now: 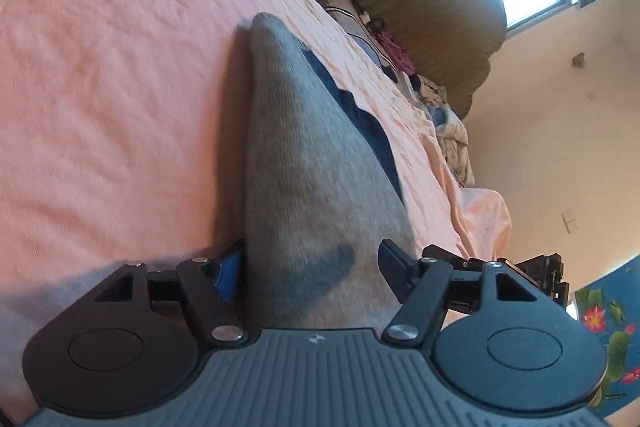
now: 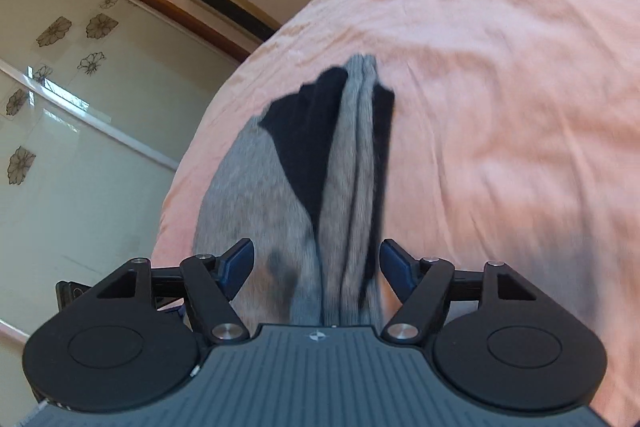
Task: Fold small clothes
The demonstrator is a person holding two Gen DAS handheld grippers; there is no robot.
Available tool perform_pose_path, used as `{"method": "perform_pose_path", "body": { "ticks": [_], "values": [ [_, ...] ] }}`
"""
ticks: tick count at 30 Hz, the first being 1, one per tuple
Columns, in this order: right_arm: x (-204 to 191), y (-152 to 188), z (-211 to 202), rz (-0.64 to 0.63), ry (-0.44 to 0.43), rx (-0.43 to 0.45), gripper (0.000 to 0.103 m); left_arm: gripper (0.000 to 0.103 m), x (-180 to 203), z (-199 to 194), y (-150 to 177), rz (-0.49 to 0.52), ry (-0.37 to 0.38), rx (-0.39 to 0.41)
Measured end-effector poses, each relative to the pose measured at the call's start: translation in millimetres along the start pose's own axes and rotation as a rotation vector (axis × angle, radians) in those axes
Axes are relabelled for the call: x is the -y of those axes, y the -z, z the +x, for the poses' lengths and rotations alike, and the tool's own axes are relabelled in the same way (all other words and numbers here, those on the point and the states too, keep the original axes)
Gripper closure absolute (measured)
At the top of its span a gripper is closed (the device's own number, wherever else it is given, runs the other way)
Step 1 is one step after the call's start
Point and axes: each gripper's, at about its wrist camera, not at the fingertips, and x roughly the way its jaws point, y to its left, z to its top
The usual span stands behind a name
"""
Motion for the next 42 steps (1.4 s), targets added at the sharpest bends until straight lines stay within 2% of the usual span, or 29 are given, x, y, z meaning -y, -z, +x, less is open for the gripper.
{"method": "perform_pose_path", "body": {
  "ticks": [1, 3, 4, 6, 8, 11, 12, 14, 15, 16, 17, 18, 20, 21, 23, 25, 26, 27, 28, 29, 32, 34, 35, 36, 37, 38, 39, 41, 42],
  "values": [
    [-3.2, 8.5, -2.8, -0.015, -0.010, -0.009, 0.032, 0.050, 3.2, 1.8, 5.0, 0.010, -0.007, -0.011],
    [-14.0, 23.5, -2.7, -0.071, 0.010, -0.035, 0.049, 0.088, 7.7, 13.7, 10.3, 0.029, -0.057, -0.082],
    [-20.0, 28.1, -0.6, -0.113, 0.033, -0.061, 0.082, 0.088, 8.7, 12.2, 13.9, 0.031, -0.071, -0.075],
    [-30.2, 36.3, -7.7, -0.203, 0.053, -0.053, 0.083, 0.090, 16.4, -0.3, 19.1, 0.070, -0.085, -0.069],
    [-33.7, 40.2, -20.4, -0.256, 0.049, -0.044, 0.084, 0.090, 21.5, -11.3, 24.5, 0.111, -0.085, -0.070],
    [-19.5, 44.8, -19.3, -0.235, 0.086, -0.067, 0.081, 0.086, 27.3, -16.3, 39.9, 0.251, -0.175, -0.056],
    [-15.6, 43.1, -23.2, -0.213, 0.054, -0.053, 0.076, 0.084, 29.1, -23.6, 44.6, 0.273, -0.182, -0.044],
    [-18.6, 34.6, -36.3, -0.167, 0.052, -0.020, 0.050, 0.078, 46.1, -37.8, 53.4, 0.371, -0.261, 0.009],
    [-23.1, 31.4, -46.2, -0.171, 0.043, 0.036, 0.045, 0.072, 58.0, -45.9, 62.8, 0.463, -0.303, 0.053],
    [-28.5, 27.9, -55.3, -0.186, 0.022, 0.088, 0.041, 0.063, 72.7, -51.7, 76.4, 0.598, -0.360, 0.106],
    [-33.6, 21.8, -59.4, -0.199, 0.006, 0.106, 0.041, 0.056, 84.5, -52.5, 91.9, 0.725, -0.414, 0.140],
    [-38.2, 14.9, -59.2, -0.206, -0.002, 0.110, 0.041, 0.045, 92.5, -46.7, 105.6, 0.842, -0.465, 0.154],
    [-47.3, 0.9, -48.9, -0.232, 0.002, 0.091, 0.041, 0.044, 96.8, -28.0, 119.4, 0.951, -0.545, 0.137],
    [-51.5, -4.8, -38.9, -0.247, 0.010, 0.072, 0.041, 0.044, 95.0, -20.9, 120.7, 0.963, -0.562, 0.116],
    [-55.6, -12.2, -18.4, -0.261, 0.052, 0.024, 0.041, 0.044, 89.2, -14.3, 118.8, 0.951, -0.585, 0.126],
    [-52.9, -14.9, 2.9, -0.276, 0.142, -0.021, 0.043, 0.045, 85.7, -8.9, 114.2, 0.930, -0.601, 0.145],
    [-49.7, -12.8, 10.0, -0.272, 0.159, -0.036, 0.045, 0.045, 85.1, -7.0, 113.6, 0.922, -0.594, 0.161],
    [-48.0, -10.1, 14.4, -0.278, 0.144, -0.041, 0.049, 0.050, 84.7, -6.8, 113.3, 0.918, -0.589, 0.178],
    [-48.3, -7.2, 16.9, -0.287, 0.140, -0.057, 0.072, 0.079, 83.9, -6.0, 111.0, 0.907, -0.578, 0.186],
    [-47.9, -5.6, 17.6, -0.287, 0.152, -0.065, 0.087, 0.092, 82.3, -9.0, 108.5, 0.875, -0.557, 0.189],
    [-53.6, 3.6, -4.7, -0.344, 0.133, -0.031, 0.088, 0.093, 75.2, -23.7, 98.6, 0.794, -0.504, 0.201],
    [-42.5, 9.9, -9.1, -0.328, 0.132, -0.044, 0.089, 0.094, 64.9, -25.0, 96.0, 0.772, -0.507, 0.178],
    [-35.5, 15.0, -3.8, -0.328, 0.154, -0.076, 0.094, 0.094, 58.8, -23.6, 95.8, 0.754, -0.510, 0.168],
    [-31.5, 19.7, -2.0, -0.344, 0.144, -0.072, 0.098, 0.094, 55.5, -23.5, 93.8, 0.735, -0.499, 0.172],
    [-31.6, 18.3, -3.4, -0.335, 0.133, -0.066, 0.095, 0.094, 56.6, -23.9, 91.7, 0.728, -0.494, 0.169],
    [-33.3, 11.8, -5.9, -0.301, 0.116, -0.067, 0.082, 0.094, 56.7, -23.5, 91.1, 0.724, -0.490, 0.162],
    [-35.4, 3.6, -10.4, -0.260, 0.089, -0.047, 0.074, 0.094, 56.0, -23.4, 91.6, 0.726, -0.488, 0.166],
    [-43.2, -15.1, -22.4, -0.239, 0.031, 0.070, 0.028, 0.093, 56.9, -25.6, 94.6, 0.726, -0.485, 0.170],
    [-47.1, -26.7, -22.3, -0.246, 0.034, 0.107, 0.025, 0.091, 56.3, -25.5, 94.4, 0.722, -0.485, 0.171]
  ]
}}
